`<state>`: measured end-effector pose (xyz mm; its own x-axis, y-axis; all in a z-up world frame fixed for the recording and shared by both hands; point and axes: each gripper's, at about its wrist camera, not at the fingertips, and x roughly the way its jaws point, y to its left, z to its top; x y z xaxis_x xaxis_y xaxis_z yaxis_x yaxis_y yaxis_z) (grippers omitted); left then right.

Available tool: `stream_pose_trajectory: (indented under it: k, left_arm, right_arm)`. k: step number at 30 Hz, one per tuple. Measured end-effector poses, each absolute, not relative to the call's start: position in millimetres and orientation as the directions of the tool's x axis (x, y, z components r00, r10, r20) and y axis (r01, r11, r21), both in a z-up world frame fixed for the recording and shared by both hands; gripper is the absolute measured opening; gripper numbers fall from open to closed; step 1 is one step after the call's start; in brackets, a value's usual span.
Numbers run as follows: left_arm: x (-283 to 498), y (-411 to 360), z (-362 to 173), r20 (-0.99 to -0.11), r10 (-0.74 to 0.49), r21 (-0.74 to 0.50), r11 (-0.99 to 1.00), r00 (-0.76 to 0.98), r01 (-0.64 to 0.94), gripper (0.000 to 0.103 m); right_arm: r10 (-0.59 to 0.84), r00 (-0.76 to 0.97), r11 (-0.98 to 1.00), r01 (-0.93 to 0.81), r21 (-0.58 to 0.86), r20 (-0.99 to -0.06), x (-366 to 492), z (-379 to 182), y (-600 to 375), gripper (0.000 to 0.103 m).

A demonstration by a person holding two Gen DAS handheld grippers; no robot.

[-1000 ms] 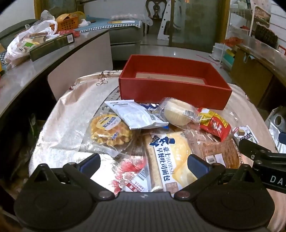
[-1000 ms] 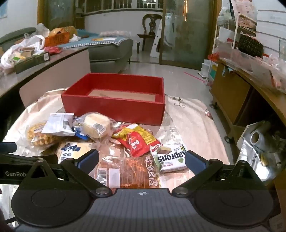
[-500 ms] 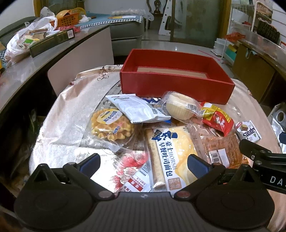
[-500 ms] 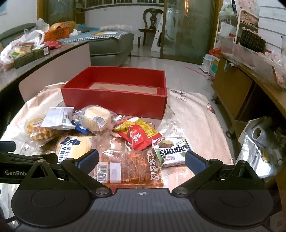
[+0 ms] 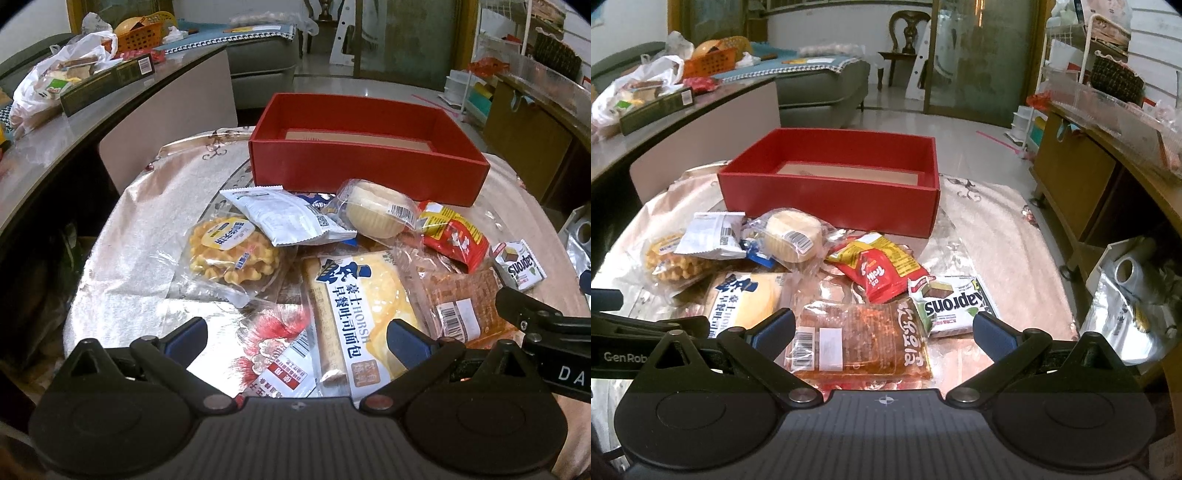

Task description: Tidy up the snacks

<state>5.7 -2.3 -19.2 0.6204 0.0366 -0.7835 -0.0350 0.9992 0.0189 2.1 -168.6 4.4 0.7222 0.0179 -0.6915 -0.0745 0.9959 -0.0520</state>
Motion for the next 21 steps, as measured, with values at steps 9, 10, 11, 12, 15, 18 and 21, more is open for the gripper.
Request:
stream_pose_trajectory:
  k: [9, 10, 11, 12, 15, 18, 21]
  left_arm:
    - [5.1, -3.3, -19.1, -0.784, 0.042, 0.027, 0.999, 0.619, -0.033, 0.098]
    - [5.0, -3.3, -19.1, -0.784, 0.042, 0.027, 0.999, 0.619, -0.033, 0.098]
    - [4.9, -3.4, -19.0, -0.784, 0.042, 0.028, 0.999, 0.619, -0.033, 0.098]
    - [5.0, -3.3, -19.0, -0.783, 0.043, 0.029, 0.999, 0.620, -0.033, 0.098]
    - [4.6, -3.7, -18.7, -0.781, 0.047, 0.034, 0.999, 0.623, -0.032, 0.098]
    - [4.6, -3.8, -18.7, -0.781, 0.048, 0.036, 0.999, 0.623, -0.032, 0.098]
    - [4.6, -4.3, -18.7, -0.781, 0.051, 0.041, 0.999, 0.622, -0.031, 0.098]
  right_arm:
    - [0.018, 0.719, 0.996, -0.075, -0.052, -0.695, 2.3, 3.2, -168.7, 0.103]
    - [0.018, 0.719, 0.996, -0.075, -0.051, -0.695, 2.2, 3.3, -168.6, 0.103]
    - [0.019, 0.719, 0.996, -0.075, -0.051, -0.695, 2.3, 3.0, -168.8, 0.103]
    - [0.018, 0.718, 0.996, -0.075, -0.051, -0.695, 2.3, 2.7, -168.8, 0.103]
    - [0.019, 0.719, 0.996, -0.075, -0.051, -0.695, 2.4, 2.7, -168.9, 0.103]
    - [0.018, 0.718, 0.996, -0.075, -0.051, -0.696, 2.4, 2.5, -168.8, 0.103]
    - [0.018, 0.717, 0.996, -0.076, -0.052, -0.697, 2.3, 2.2, -168.8, 0.103]
